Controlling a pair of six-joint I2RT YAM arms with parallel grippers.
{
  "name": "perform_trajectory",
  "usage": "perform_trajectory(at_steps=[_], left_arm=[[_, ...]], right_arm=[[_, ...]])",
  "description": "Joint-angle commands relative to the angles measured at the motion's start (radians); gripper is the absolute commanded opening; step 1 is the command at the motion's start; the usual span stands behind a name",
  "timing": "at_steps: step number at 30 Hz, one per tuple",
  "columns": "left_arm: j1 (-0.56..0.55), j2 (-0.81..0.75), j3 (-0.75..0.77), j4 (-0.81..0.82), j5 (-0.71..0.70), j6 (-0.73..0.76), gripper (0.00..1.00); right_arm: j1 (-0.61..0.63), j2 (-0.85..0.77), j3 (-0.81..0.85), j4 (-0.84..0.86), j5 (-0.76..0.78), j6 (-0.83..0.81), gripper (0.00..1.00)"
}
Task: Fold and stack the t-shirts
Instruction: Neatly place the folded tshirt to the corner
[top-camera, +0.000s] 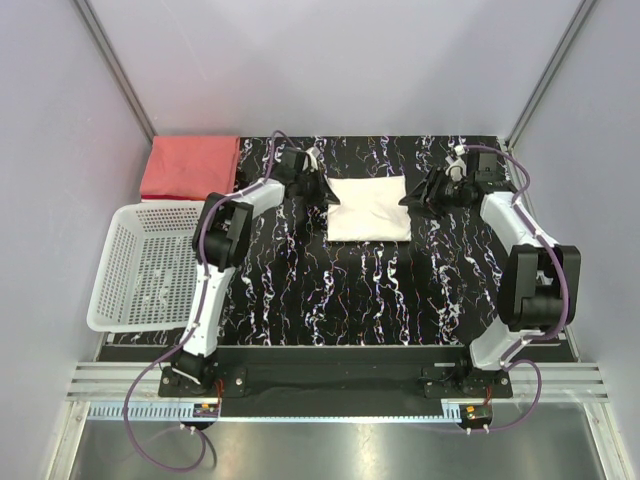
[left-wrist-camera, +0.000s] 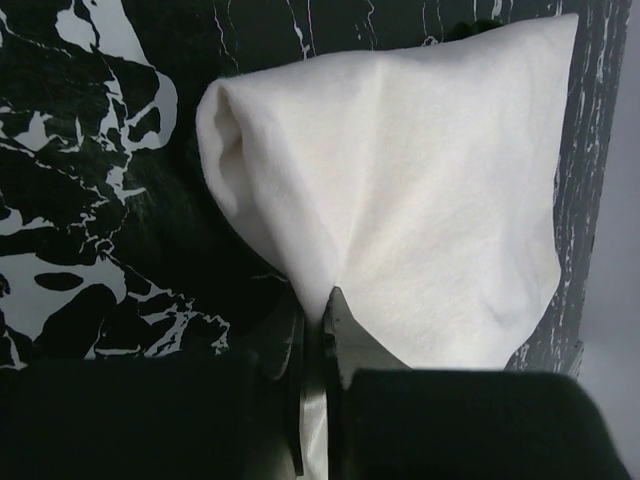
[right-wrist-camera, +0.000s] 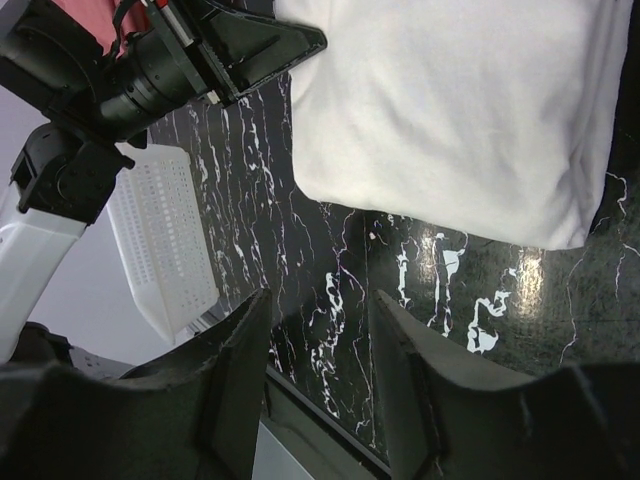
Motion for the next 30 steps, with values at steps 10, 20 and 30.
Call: perform_trajectory(at_steps=[10, 20, 30], left_arm=[[-0.01, -0.323, -0.02, -0.329, -0.25, 0.31, 0.0], [0.02, -0.432, 0.046, -0.513, -0.457, 0.519, 0.0], [0.086, -0.535, 0.132, -0.632, -0.59, 0.765, 0.0]], right_arm=[[-0.005, -0.132, -0.023, 0.02, -0.052, 0.029, 0.51], [-0.005, -0.127, 0.005, 0.02, -0.079, 0.041, 0.51], [-0.005, -0.132, 0.032, 0.02, -0.092, 0.046, 0.52]])
